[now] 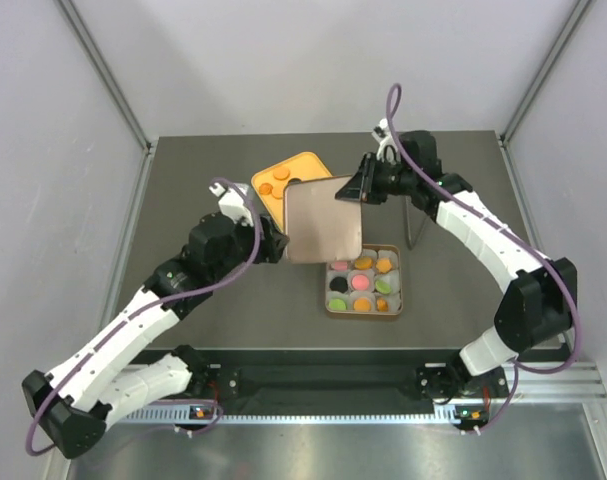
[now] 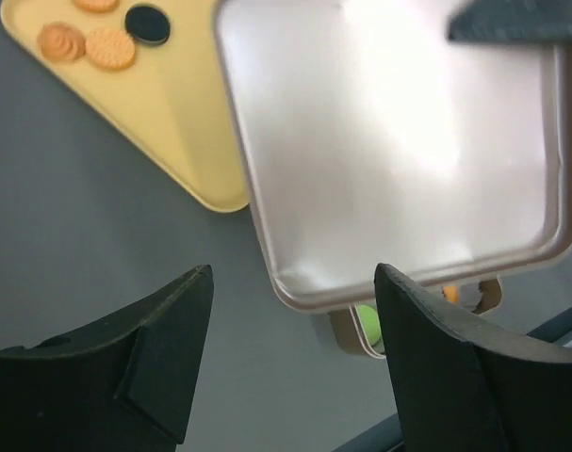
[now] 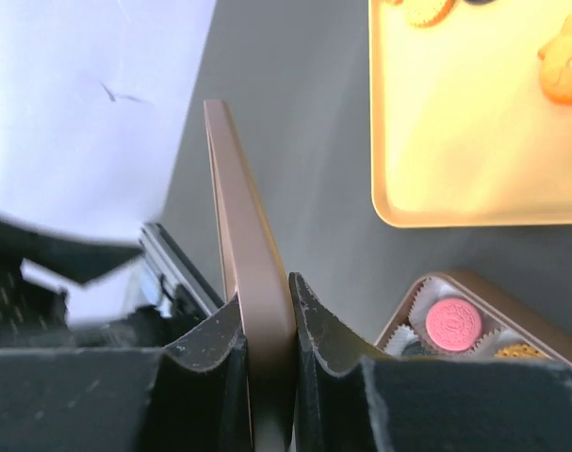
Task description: Pack the cookies
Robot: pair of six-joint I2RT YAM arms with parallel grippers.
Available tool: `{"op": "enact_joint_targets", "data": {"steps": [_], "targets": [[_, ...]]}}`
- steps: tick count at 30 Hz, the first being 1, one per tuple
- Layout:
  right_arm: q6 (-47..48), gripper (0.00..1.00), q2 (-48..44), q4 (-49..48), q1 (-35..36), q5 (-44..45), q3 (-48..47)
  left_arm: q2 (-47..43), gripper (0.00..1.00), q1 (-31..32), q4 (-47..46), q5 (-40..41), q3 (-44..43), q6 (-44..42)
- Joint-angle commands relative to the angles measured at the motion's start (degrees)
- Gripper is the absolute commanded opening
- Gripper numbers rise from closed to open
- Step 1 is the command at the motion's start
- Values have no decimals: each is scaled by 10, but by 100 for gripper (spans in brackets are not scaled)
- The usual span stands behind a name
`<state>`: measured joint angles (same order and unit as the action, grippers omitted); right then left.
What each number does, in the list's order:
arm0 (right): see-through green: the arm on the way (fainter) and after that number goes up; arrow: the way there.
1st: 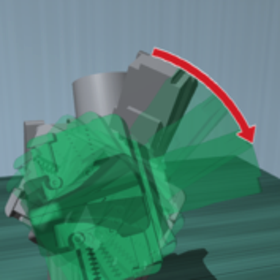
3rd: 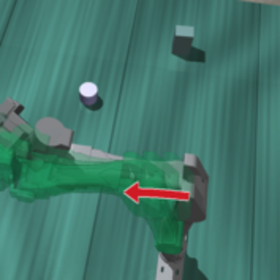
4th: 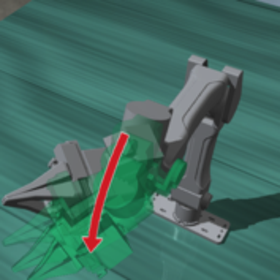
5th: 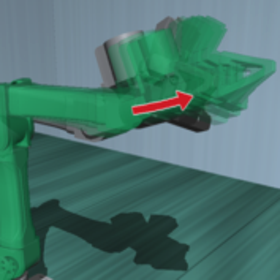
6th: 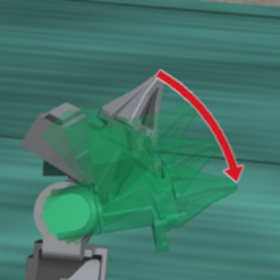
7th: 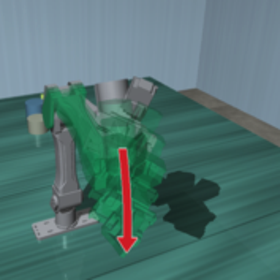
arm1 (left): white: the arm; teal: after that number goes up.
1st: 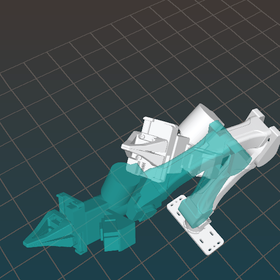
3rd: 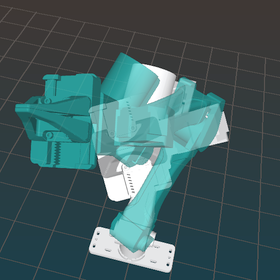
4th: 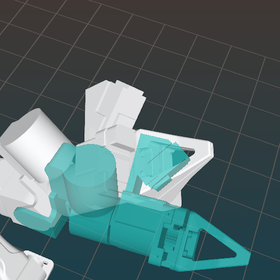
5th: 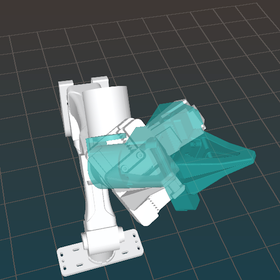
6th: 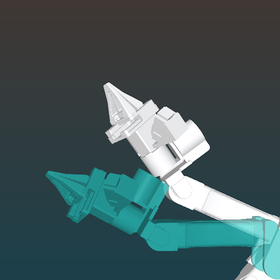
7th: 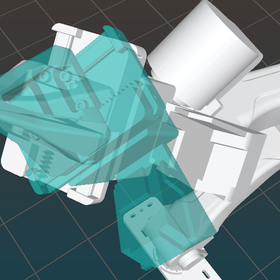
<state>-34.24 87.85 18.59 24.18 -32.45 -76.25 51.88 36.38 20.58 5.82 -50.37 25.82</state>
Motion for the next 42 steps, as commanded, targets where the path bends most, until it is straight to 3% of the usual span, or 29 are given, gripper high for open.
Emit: {"op": "enact_joint_targets", "data": {"steps": [1,4,6,7,8,11,15,23,30,38,42], "targets": [[-30,0,15,21,-13,-38,-64,6,74,113,-12,113,-32,-88],[-47,0,32,36,-23,-50,-81,29,75,227,-15,205,-45,-147],[-59,0,39,39,-31,-58,-87,55,78,286,-43,311,-47,-185],[-61,0,41,41,-34,-64,-88,65,79,341,-57,346,-40,-237],[-63,0,43,43,-38,-66,-88,87,80,365,-74,399,-36,-253],[-62,0,37,53,-46,-68,-91,130,84,420,-168,461,-15,-349],[-65,0,30,60,-48,-67,-86,159,85,426,-310,483,18,-448],[-75,0,18,62,-48,-71,-77,221,85,426,-459,506,43,-596],[-82,0,5,61,-47,-74,-76,245,84,425,-481,494,43,-651],[-86,1,-1,61,-41,-76,-65,297,80,413,-685,509,87,-870],[-85,1,-6,62,-41,-80,-60,299,74,402,-721,475,99,-903]]}}
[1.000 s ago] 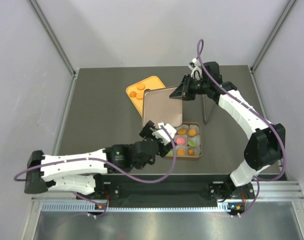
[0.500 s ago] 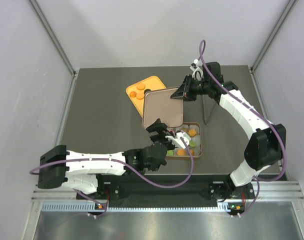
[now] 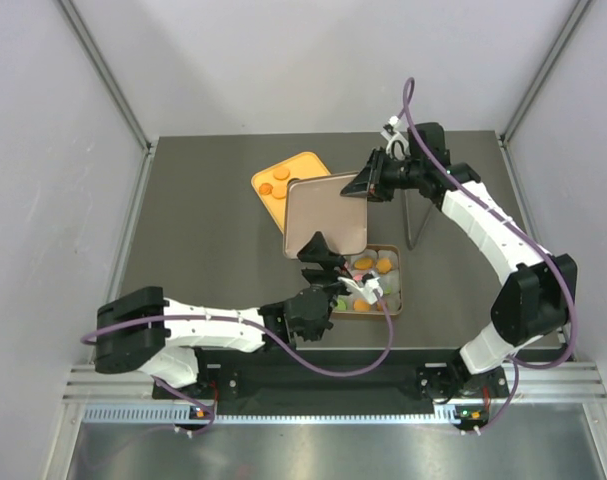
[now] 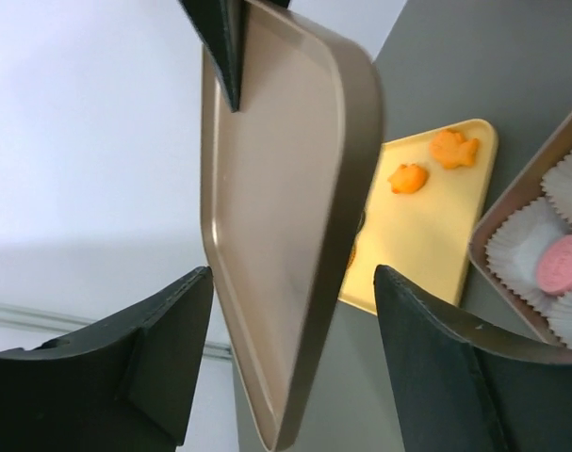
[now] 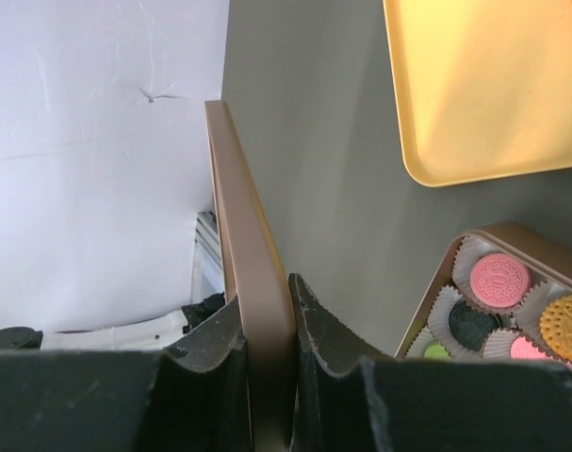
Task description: Pack the cookies
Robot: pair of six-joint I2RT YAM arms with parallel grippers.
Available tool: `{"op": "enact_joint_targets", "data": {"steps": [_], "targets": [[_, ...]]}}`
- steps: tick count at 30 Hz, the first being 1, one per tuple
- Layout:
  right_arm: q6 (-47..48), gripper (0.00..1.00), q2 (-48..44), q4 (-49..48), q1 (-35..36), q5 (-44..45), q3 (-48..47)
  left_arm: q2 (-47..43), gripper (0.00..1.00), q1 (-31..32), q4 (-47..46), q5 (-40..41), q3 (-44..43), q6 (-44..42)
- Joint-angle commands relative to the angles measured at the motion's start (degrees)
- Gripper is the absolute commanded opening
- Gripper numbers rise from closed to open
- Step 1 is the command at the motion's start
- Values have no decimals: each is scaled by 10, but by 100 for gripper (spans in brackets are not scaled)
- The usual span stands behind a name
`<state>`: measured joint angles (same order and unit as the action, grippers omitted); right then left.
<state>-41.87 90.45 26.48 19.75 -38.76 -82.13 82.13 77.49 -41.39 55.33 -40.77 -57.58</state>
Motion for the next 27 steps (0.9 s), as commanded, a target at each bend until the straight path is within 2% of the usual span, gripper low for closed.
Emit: {"op": "enact_joint_targets", "data": {"steps": [1,6,10,13,14,15,16,18,19,20,22,23,24,25,26,27], "targets": [[-7,1,-33,-18,5,-18,0,-5,73,-12,-105,-29,3,-73],[-7,1,-39,-18,6,-18,9,9,62,-30,-155,-59,-1,-113],[-7,2,-43,-18,12,-19,10,15,47,-36,-168,-80,-1,-118],[-4,6,-49,-16,12,-18,14,11,29,-43,-200,-78,-1,-117],[-4,8,-50,-16,12,-19,14,8,15,-44,-191,-77,-6,-105],[-1,11,-52,-16,13,-19,15,1,7,-44,-180,-76,-10,-97],[0,19,-54,-17,13,-18,17,-2,0,-45,-172,-70,-14,-88],[7,32,-61,-16,12,-2,17,-8,0,-45,-137,-65,-29,-66],[16,44,-64,-16,11,5,14,-10,0,-45,-122,-59,-36,-57],[20,51,-68,-14,8,12,12,-13,0,-45,-98,-49,-43,-27],[42,65,-81,-7,3,39,5,-26,0,-45,7,-47,-70,28],[52,68,-87,-1,-1,53,-8,-34,0,-48,53,-65,-91,105],[61,72,-104,4,-4,90,-14,-50,0,-49,95,-77,-100,146],[75,77,-113,7,-12,105,-20,-57,0,-52,164,-88,-108,186],[85,80,-136,7,-23,135,-22,-71,0,-60,225,-110,-123,262],[88,80,-149,6,-33,149,-22,-78,0,-65,226,-126,-129,298]]}}
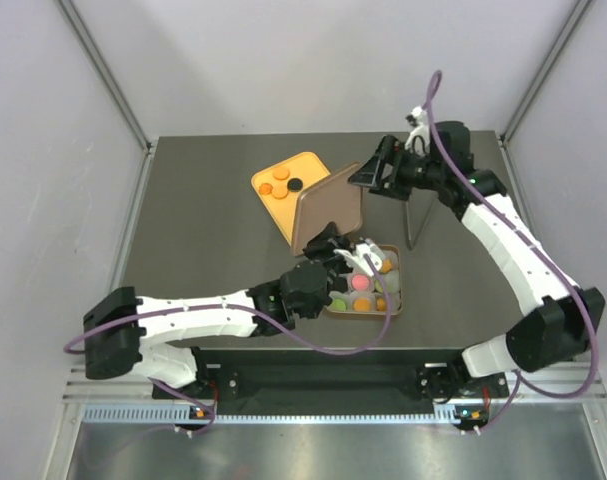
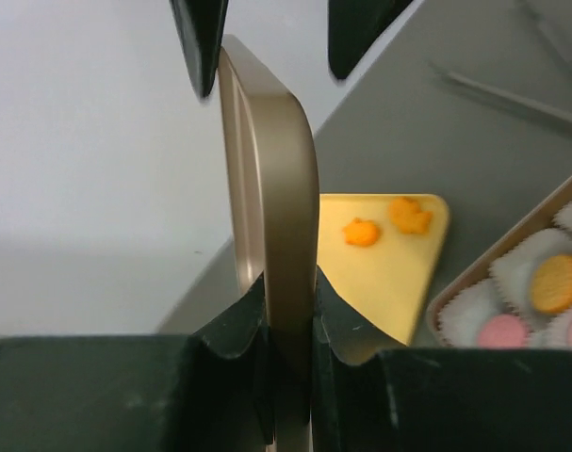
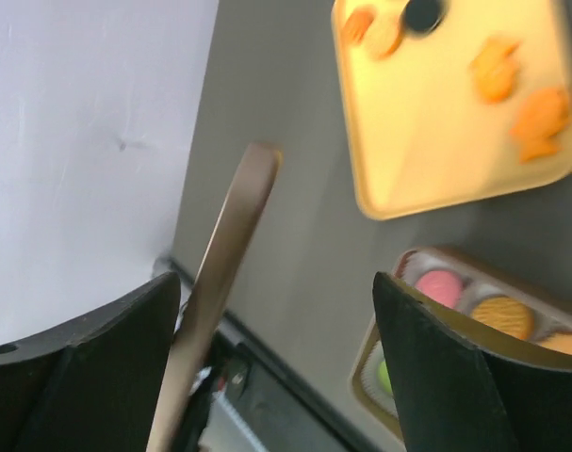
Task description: Pack the cookies
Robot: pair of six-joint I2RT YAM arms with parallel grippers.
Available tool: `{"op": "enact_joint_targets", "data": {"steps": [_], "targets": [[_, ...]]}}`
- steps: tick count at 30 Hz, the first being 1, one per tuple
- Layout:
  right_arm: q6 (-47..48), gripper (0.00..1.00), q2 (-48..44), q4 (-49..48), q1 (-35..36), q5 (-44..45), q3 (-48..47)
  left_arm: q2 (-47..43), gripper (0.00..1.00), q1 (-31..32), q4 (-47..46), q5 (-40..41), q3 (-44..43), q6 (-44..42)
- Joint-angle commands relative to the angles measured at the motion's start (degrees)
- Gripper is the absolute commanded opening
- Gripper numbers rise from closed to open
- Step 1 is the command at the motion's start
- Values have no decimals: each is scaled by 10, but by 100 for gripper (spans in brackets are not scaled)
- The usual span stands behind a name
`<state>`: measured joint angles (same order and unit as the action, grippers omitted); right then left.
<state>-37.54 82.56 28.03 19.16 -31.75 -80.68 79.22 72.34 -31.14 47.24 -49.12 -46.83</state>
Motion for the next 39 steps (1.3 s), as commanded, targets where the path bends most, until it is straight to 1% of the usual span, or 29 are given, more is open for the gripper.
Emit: {"op": "enact_joint_targets", "data": {"steps": [1,2,4,5,6,7,8,9,10,12,13,14,15,16,17,18,19,20,21,22,23,25,27,28,32,34,39], "targets": [[48,84,-85,-10,-36,95,-33,-56,0,-20,166,-57,-51,251],[53,85,-100,-9,-46,126,-32,-63,0,-24,184,-69,-58,276],[62,90,-147,-10,-80,152,-19,-81,0,-42,232,-121,-66,330],[64,92,-161,-10,-90,166,-14,-86,0,-52,247,-145,-76,388],[72,93,-185,-10,-105,172,-11,-95,0,-63,259,-170,-81,416],[74,95,-193,-9,-110,177,1,-98,0,-75,269,-219,-84,444],[77,96,-203,-9,-112,180,9,-100,0,-101,287,-243,-94,509],[80,96,-216,-9,-116,179,18,-102,0,-118,292,-269,-98,543],[81,98,-223,-9,-116,179,44,-101,0,-147,293,-338,-99,605],[82,98,-240,-27,-115,166,79,-95,0,-169,289,-390,-102,663],[83,98,-246,-37,-115,159,118,-93,0,-196,284,-454,-100,723],[84,98,-251,-48,-115,150,138,-89,0,-208,274,-495,-97,753],[87,98,-261,-66,-115,147,173,-83,0,-231,248,-519,-92,812],[89,98,-266,-74,-115,145,188,-82,0,-243,223,-544,-82,844],[91,98,-273,-78,-115,146,202,-80,0,-257,195,-600,-57,878],[92,98,-275,-86,-115,146,213,-77,0,-269,139,-623,-43,915],[94,98,-278,-89,-114,146,234,-72,0,-292,110,-648,-30,982],[94,98,-282,-90,-114,146,242,-59,0,-301,82,-686,-6,1010],[94,98,-283,-92,-113,147,250,-51,0,-307,18,-701,6,1038],[96,98,-286,-93,-113,149,263,-43,0,-316,-18,-711,30,1086],[97,98,-291,-93,-112,155,270,-23,0,-317,-54,-729,38,1105],[95,98,-297,-99,-112,158,293,-3,0,-317,-98,-740,50,1149],[89,98,-307,-104,-111,158,316,22,0,-318,-130,-748,61,1168],[88,98,-310,-112,-111,158,324,30,0,-317,-167,-748,74,1187],[87,98,-316,-127,-104,153,360,72,0,-317,-231,-758,90,1221],[85,99,-317,-134,-100,153,382,84,0,-317,-241,-762,92,1230],[79,100,-317,-171,-91,153,431,137,0,-317,-304,-775,98,1264]]}}
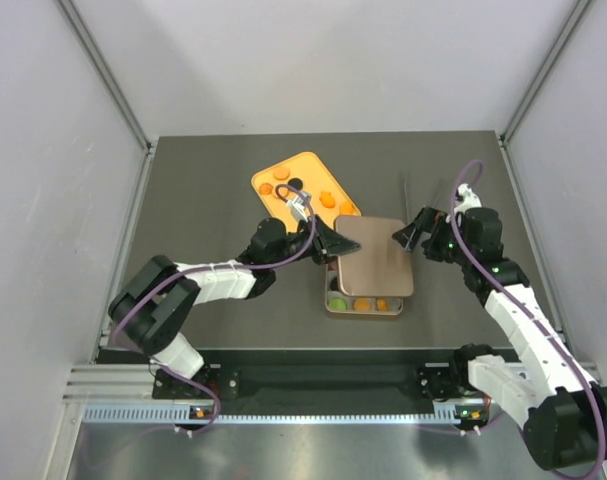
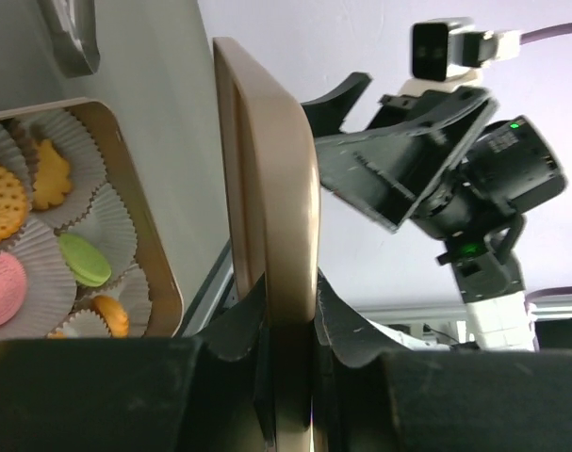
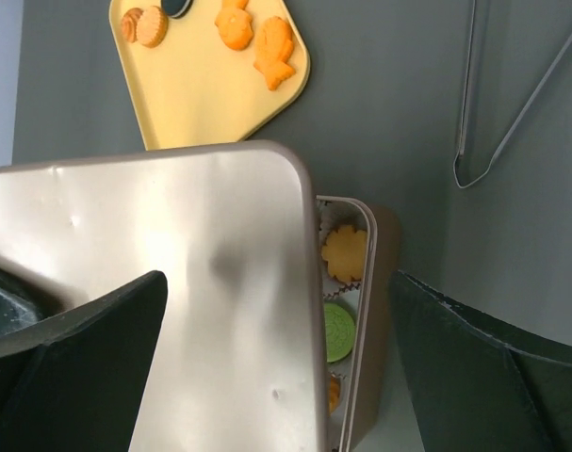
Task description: Pack the cookies
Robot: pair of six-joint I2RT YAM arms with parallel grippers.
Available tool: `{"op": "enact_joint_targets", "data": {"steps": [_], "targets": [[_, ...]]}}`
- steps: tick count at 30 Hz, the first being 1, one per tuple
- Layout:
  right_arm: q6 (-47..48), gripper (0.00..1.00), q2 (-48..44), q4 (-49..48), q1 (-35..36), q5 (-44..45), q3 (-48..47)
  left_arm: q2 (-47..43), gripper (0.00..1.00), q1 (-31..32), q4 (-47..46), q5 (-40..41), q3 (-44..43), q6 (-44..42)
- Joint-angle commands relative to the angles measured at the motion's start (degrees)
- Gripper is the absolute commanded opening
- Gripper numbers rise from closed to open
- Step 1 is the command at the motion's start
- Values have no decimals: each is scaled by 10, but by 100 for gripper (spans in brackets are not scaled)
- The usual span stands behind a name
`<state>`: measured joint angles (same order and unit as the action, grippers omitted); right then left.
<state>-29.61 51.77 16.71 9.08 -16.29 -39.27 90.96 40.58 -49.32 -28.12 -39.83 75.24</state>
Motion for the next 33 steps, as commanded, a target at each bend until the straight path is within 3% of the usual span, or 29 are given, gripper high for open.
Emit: {"op": "enact_joint_targets", "data": {"steps": [1,14,22,33], "targets": [[-1,100,-8,-63,11,-1,23,27,0,-1,-128,-22,8,46],[-48,100,18,-211,12,-58,141,100,0,-1,-156,-35,15,48],[-56,100,18,-227,13,-63,165,123,1,-10,-172,-44,23,52],[-62,100,33,-245,12,-66,188,141,10,-23,-170,-48,28,50]]}}
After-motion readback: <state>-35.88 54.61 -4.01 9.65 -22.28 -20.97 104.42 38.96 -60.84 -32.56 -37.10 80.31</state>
